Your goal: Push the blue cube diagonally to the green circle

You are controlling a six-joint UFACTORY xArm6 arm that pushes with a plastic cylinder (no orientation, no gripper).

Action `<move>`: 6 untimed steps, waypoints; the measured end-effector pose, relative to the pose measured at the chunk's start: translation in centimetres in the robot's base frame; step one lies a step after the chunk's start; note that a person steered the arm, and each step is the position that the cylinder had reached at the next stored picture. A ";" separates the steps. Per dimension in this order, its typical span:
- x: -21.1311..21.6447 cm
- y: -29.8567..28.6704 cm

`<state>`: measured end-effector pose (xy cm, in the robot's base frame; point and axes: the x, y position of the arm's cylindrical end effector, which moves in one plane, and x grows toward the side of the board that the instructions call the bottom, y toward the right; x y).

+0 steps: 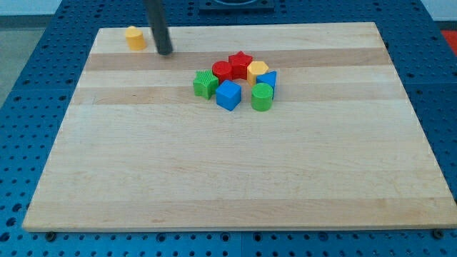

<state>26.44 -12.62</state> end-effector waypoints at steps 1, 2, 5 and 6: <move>0.0 5.4; 0.0 10.2; 3.6 11.5; 3.7 11.5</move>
<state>30.11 -1.09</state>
